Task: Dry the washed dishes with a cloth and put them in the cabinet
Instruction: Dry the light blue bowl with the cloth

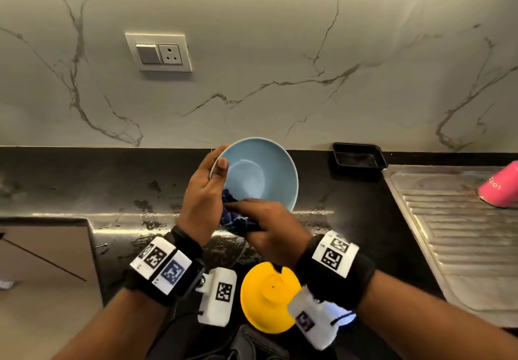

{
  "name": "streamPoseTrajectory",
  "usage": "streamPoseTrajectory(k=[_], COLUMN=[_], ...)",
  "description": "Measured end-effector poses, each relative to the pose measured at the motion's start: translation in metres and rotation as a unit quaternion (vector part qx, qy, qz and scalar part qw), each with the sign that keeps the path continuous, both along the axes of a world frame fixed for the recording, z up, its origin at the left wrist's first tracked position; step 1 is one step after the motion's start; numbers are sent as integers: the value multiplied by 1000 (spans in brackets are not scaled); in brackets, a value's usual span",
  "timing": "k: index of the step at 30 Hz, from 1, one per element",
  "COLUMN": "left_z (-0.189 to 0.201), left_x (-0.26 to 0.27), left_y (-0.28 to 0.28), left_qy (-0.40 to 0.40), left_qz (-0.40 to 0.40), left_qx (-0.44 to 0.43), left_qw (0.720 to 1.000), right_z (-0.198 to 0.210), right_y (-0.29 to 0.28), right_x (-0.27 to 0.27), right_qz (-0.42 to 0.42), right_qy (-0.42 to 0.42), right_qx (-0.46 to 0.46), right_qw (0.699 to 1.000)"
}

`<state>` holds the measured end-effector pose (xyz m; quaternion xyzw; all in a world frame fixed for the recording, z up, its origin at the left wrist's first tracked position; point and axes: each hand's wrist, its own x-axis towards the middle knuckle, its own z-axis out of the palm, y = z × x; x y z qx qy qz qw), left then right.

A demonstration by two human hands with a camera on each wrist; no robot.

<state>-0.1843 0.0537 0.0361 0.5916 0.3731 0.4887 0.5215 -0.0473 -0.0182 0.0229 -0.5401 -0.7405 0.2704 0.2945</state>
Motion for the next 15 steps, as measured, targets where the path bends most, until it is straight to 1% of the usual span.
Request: streamPoseTrajectory(k=[1, 2, 3, 4, 5, 6, 7, 8, 9, 11, 12, 13, 14, 15], left_z=[0, -1, -2, -3, -6, -8, -10, -12, -14, -14, -13, -11, -8, -6], left_x=[0, -2, -3, -5, -7, -8, -8, -6, -3, 4, 6, 6, 3, 0], left_y=[-1, -1, -1, -1, -1, -1, -2, -3, -5, -8, -9, -8, -6, -3], left_qy=[-3, -2, 4, 14, 27, 40, 50, 56, 61, 72, 68, 52, 36, 31], left_qz=[-4, -9, -16, -23, -29, -36, -43, -49, -56, -68, -67, -58, -44, -31], left_qx=[-4, -9, -13, -14, -13, -10, -8, -8, -7, -4, -6, -11, -14, -11], left_qw=[1000, 1000, 1000, 1000, 999, 999, 998, 997, 997, 995, 995, 997, 998, 999], right_z=[-2, -4, -5, -4, -4, -4, -3, -1, 1, 8, 10, 10, 9, 5], right_y=[-1, -1, -2, -2, -2, -1, 0, 4, 9, 18, 21, 22, 20, 17], right_x=[-4, -3, 3, 11, 18, 27, 34, 38, 39, 33, 26, 19, 13, 12], right_qz=[-4, 5, 20, 37, 46, 42, 29, 4, -21, -49, -40, -14, 29, 79], right_qy=[31, 26, -27, -129, -246, -348, -398, -406, -394, -320, -275, -255, -264, -299], right_qx=[1, 2, 16, 37, 60, 83, 91, 94, 78, 26, 23, 24, 27, 32], right_qw=[999, 1000, 999, 990, 966, 933, 912, 909, 916, 946, 960, 967, 964, 950])
